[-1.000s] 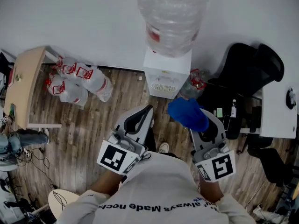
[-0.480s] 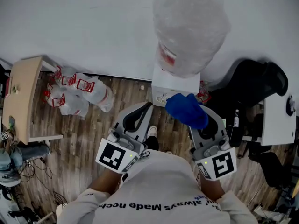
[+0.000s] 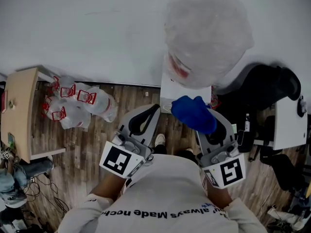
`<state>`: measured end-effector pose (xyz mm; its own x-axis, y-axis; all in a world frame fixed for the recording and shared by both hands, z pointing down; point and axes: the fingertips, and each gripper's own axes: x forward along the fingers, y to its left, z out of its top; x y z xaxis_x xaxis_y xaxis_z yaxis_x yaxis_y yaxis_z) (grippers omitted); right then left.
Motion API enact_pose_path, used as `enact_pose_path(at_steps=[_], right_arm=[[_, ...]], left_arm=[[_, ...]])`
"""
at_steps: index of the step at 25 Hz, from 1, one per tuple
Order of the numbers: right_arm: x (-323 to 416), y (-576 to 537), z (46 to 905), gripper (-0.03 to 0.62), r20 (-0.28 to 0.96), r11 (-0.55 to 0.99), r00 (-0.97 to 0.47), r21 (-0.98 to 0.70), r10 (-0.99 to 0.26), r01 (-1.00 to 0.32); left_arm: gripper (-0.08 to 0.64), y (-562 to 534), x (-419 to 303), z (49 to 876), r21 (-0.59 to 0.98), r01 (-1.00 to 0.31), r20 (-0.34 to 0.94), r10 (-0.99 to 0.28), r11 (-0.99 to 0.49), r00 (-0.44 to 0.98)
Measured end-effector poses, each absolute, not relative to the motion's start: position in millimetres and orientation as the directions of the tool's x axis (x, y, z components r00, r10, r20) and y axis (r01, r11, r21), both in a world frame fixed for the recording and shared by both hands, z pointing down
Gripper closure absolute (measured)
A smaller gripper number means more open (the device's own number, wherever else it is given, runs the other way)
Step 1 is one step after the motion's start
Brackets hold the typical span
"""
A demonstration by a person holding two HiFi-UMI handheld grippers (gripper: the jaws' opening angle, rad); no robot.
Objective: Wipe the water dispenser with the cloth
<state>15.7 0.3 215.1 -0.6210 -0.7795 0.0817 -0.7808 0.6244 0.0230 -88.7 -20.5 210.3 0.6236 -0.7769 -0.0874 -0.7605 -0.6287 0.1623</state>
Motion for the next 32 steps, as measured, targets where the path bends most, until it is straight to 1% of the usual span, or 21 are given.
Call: enact_pose_path(at_steps=[9,15,24,32], right_arm=[[11.0,-34.7,253.0,0.488,0.111,0.601,-0.593,0.045,-0.797,-0.798],[-8.1,-70.7,302.1,0.488,0.131,0.555,-0.541,0.128,-0.831,-0.822],[-30.5,-124.3,405.0,0.488,0.278,0.512,-0.455,0.186,-0.846,-0.838],[-51.0,-172.1,491.3,0.489,0.383,0.488,-0.377,0.251,-0.843,-0.836]], left_arm=[[0.540,-45.3,-94.8,232.4,0.165,-0.770,-0.055,-0.785,-0.617,0.617],[0.540,-56.2,-98.7,245.9,0.169,-0.770,-0.033,-0.784,-0.616,0.620],[0.539,-66.5,-98.0,255.1,0.179,-0.768,-0.017,-0.782,-0.615,0.622],[0.540,-73.4,-104.5,263.4,0.195,-0.776,0.003,-0.791,-0.599,0.611]])
